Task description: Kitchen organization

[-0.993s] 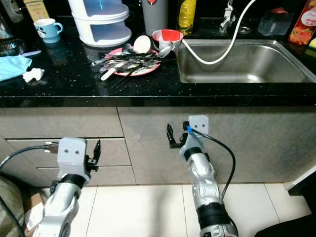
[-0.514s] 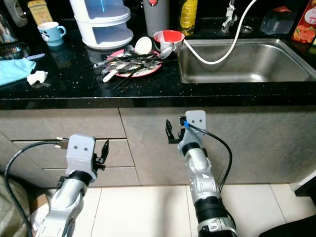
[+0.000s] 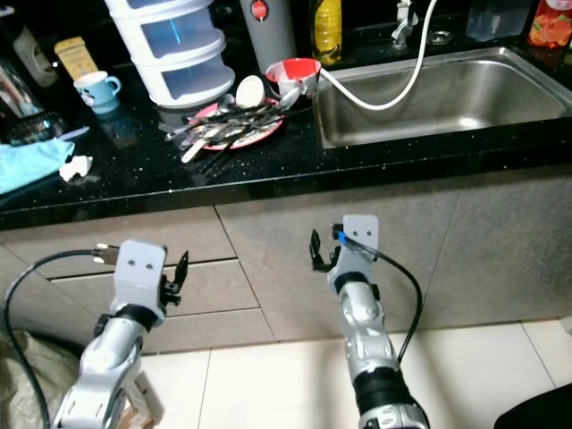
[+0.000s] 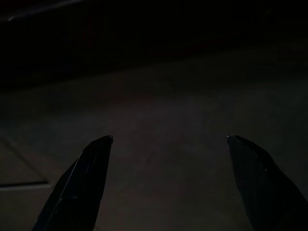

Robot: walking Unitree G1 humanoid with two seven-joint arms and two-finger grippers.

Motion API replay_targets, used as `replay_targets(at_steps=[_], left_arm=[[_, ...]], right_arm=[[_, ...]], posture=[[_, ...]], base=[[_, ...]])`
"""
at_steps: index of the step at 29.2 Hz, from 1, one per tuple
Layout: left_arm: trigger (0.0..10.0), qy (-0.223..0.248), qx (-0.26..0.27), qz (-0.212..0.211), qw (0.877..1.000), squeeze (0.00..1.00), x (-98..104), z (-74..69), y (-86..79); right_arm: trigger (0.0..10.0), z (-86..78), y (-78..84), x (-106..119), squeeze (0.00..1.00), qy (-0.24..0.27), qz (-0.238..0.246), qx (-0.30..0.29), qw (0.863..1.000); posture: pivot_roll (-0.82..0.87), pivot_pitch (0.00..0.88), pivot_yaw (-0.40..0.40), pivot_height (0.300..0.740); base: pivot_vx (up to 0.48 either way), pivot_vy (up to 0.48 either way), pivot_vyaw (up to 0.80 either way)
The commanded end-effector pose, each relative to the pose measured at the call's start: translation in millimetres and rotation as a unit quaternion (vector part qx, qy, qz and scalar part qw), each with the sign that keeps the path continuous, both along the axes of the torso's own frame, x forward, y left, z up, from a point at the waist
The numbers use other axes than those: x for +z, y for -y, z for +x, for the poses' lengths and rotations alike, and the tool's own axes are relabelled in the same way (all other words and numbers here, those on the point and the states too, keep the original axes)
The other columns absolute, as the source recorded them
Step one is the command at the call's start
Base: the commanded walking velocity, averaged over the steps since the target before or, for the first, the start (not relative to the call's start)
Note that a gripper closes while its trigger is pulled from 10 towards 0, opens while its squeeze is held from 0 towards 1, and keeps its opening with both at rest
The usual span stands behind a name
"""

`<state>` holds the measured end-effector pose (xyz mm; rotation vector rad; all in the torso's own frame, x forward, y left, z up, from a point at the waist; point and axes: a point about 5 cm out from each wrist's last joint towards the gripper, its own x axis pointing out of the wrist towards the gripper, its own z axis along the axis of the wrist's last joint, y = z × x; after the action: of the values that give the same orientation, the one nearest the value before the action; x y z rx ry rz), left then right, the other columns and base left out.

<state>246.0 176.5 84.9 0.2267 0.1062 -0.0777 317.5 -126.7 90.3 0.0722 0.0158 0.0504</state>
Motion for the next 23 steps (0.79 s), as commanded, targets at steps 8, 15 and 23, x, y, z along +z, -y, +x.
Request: replay_targets(at_steps=[8,15,23], left_arm=[[10.0,-0.015,0.030,0.000,0.999,0.00,-15,-8.7,-2.2],[10.0,-0.012,0.030,0.014,0.999,0.00,-20,-9.8,9.5],[10.0,-0.001,0.067,-0.001,0.998,0.00,-27,-11.1,25.0]], right_arm=[[10.0,9.1,-14.8,6,0.00,0.007,-0.006,0.035,0.999],[10.0,13.1,-8.3,-1,0.00,-0.015,-0.001,0.036,0.999],[10.0,17.9,-19.8,-2,0.00,-0.027,-0.004,0.077,0.997]], posture=[[0.13,0.000,0.117,0.740],[0.20,0.000,0.042,0.740],[0.22,0.000,-0.044,0.740]], base=[[0.000,0.000,0.00],[0.000,0.000,0.00],[0.000,0.000,0.00]])
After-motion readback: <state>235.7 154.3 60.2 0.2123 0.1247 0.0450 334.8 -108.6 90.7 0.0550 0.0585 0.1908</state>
